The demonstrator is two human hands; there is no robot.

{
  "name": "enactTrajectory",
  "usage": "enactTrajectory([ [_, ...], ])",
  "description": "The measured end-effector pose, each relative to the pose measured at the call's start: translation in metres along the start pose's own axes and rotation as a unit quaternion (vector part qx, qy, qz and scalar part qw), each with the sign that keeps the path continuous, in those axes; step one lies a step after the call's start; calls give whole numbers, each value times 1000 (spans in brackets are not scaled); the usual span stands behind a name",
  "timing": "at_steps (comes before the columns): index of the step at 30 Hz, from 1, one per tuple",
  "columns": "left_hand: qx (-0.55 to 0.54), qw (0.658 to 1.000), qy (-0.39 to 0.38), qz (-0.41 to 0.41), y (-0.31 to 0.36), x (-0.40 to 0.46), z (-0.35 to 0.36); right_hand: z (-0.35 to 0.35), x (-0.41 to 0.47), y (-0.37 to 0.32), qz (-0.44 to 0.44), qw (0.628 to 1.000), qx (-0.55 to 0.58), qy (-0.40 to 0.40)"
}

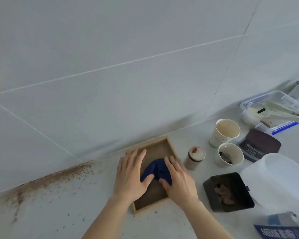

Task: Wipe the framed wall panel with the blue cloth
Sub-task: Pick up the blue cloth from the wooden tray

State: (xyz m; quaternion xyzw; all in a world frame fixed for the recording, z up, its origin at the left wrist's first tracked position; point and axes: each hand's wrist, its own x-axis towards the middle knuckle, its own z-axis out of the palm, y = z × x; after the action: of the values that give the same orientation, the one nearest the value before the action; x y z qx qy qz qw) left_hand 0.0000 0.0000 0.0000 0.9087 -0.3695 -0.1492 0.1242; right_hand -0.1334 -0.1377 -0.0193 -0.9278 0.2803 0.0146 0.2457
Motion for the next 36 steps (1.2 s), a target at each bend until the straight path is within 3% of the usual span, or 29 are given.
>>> enactTrajectory([
  [5, -8, 998, -57, -24, 6, 3, 24, 20, 3, 10, 7, 1000, -27, 0],
  [16, 1, 998, 19, -63, 15, 5, 18, 16, 14, 13, 9, 996, -9, 94],
  [26, -5, 995, 97, -11, -9, 2, -73, -42, 14, -32, -52, 985, 12, 165],
  [36, -18, 976, 215, 7, -60, -58, -195, -97, -2, -152, -130, 967, 9, 219],
])
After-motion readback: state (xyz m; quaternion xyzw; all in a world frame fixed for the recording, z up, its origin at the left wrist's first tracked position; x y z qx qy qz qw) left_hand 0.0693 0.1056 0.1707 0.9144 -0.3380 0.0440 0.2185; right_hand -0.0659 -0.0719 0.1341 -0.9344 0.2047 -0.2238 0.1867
